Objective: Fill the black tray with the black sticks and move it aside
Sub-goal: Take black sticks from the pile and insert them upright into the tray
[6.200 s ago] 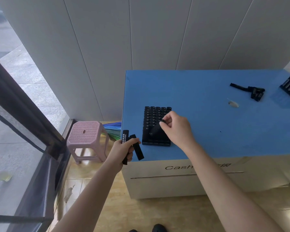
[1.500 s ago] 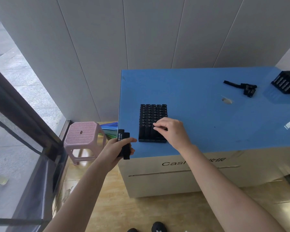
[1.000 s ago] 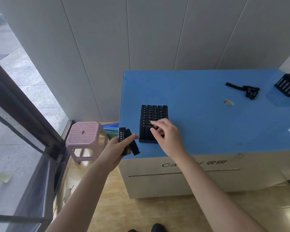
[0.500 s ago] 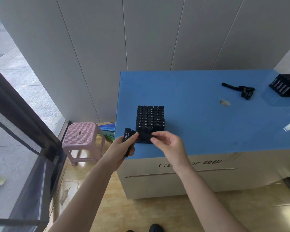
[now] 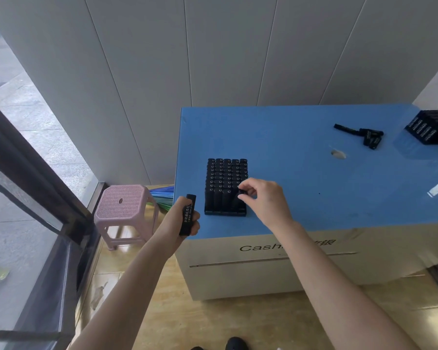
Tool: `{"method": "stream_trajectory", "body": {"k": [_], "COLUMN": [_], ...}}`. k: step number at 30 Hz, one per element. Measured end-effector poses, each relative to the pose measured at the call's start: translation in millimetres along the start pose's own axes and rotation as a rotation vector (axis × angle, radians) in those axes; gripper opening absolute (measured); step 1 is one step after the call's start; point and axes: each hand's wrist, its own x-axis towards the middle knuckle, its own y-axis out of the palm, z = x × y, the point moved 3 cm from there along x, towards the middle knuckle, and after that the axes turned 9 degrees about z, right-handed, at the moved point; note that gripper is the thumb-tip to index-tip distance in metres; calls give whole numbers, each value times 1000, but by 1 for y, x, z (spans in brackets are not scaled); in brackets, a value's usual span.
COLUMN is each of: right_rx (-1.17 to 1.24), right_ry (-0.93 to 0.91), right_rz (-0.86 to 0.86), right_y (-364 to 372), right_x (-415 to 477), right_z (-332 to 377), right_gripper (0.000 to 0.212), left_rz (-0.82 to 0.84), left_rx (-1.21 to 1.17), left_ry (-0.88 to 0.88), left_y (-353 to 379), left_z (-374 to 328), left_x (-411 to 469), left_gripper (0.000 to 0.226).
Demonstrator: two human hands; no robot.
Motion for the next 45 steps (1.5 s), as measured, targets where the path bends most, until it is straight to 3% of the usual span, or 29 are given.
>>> {"method": "stream_trajectory", "body": {"k": [9, 13, 17, 21, 27, 31, 34, 38, 45], "right_rx": [-69, -178, -210, -56, 69, 138, 245, 212, 90], "right_ry": [-98, -119, -261, -401, -424, -368, -244, -73, -36], "right_rz": [176, 117, -52, 143, -41, -75, -134, -154, -120], "right_y": [5, 9, 13, 32, 31, 21, 8, -6, 0], "right_x": [14, 12, -10, -40, -57, -57, -52, -40, -23], "right_z": [0, 3, 18, 37, 36, 30, 18, -5, -22], "right_gripper": [12, 14, 35, 52, 22, 19, 17, 22, 14], "left_rz": [-54, -47, 54, 137, 219, 159, 12, -177, -247], "left_rx": [110, 261, 250, 145, 239, 505, 867, 1393, 1516], "left_ry": [0, 44, 105, 104, 44, 37, 144, 253, 321], "left_y": [-1, -3, -4, -2, 11, 16, 7, -7, -15], "left_z": [-5, -6, -5, -6, 2, 4, 4, -4, -16], "left_x": [-5, -5, -5, -2, 2, 4, 9, 10, 11], "left_gripper": [17, 20, 19, 16, 20, 32, 35, 39, 37]}}
